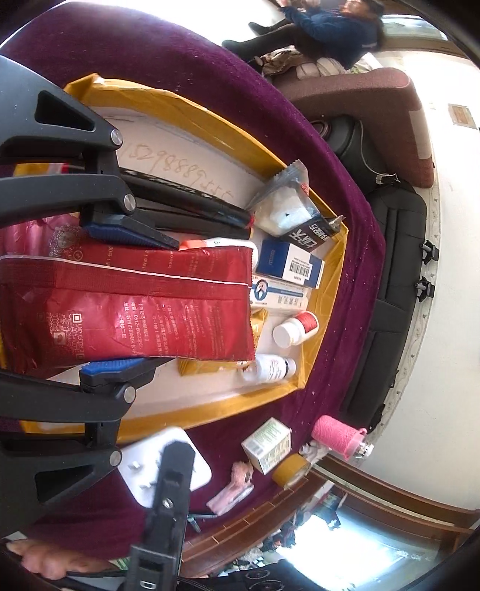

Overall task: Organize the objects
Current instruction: 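Lower the red packet into the tray with the left tool while the right tool drops the charger in, then withdraw both tools from the tray toward the two black markers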

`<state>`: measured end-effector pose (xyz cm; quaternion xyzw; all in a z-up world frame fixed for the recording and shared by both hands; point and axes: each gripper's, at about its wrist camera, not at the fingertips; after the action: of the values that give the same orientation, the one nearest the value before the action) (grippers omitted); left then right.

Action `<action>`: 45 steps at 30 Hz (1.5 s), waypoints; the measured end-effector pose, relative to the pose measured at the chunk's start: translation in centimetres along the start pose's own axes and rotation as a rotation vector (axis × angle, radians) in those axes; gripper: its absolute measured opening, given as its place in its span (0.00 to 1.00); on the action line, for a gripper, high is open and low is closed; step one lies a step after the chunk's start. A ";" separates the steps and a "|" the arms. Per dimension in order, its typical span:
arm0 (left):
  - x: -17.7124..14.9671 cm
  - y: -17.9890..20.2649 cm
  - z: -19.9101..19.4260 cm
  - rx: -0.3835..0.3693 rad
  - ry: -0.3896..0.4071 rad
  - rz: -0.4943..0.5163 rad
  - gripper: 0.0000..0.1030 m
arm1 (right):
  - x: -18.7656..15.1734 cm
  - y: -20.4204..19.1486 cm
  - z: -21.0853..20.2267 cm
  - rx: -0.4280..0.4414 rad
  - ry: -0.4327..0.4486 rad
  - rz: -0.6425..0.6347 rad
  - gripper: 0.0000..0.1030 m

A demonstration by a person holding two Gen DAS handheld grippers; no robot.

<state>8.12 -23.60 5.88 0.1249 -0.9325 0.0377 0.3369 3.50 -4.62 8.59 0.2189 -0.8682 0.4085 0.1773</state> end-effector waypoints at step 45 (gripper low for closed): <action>-0.3 2.7 -8.9 0.389 0.240 0.044 0.75 | -3.8 -1.2 -4.2 -0.310 0.255 -0.156 0.51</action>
<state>13.10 -19.61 12.57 0.1615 -0.8633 0.2387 0.4143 7.90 -1.09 10.04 0.2020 -0.8716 0.2794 0.3484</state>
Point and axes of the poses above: each gripper's, at about its wrist camera, not at the fingertips, and z roughly the way its jaws point, y to its right, x to its top, and after that the axes turned 15 degrees about x, right-handed
